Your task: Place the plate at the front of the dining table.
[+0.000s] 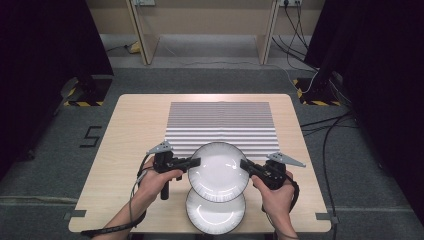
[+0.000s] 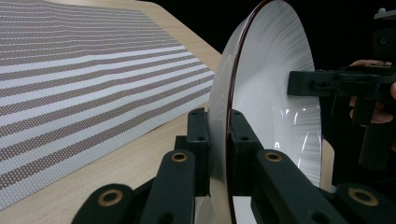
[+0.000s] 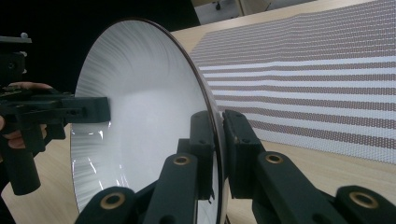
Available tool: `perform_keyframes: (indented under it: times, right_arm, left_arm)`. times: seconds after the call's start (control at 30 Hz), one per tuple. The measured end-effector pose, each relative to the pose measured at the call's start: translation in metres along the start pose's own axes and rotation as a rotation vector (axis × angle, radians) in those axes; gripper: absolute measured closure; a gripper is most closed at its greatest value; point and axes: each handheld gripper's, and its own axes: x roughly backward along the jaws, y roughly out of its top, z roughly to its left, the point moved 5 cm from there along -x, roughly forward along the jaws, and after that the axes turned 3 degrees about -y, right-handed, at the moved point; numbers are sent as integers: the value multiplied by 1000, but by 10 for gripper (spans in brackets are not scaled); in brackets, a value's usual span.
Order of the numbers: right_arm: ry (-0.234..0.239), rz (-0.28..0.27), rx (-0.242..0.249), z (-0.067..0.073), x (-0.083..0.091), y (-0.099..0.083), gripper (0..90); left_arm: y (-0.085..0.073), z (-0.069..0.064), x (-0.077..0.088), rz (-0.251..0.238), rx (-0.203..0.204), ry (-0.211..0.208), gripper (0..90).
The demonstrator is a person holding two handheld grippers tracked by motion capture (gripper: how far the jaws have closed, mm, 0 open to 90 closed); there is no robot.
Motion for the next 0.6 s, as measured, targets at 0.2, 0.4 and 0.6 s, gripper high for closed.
perform_keyframes:
  times: [0.2, 0.4, 0.6]
  right_arm:
    - [-3, -6, 1, -3, -1, 3, 829]
    - [-7, -17, 4, -4, -1, 9, 828]
    - [-19, -29, 11, -3, 1, 15, 825]
  left_arm:
    - [6, 1, -3, 1, -15, 1, 818]
    - [13, 0, -4, -11, -24, 6, 817]
    - [20, -2, -4, -25, -33, 10, 817]
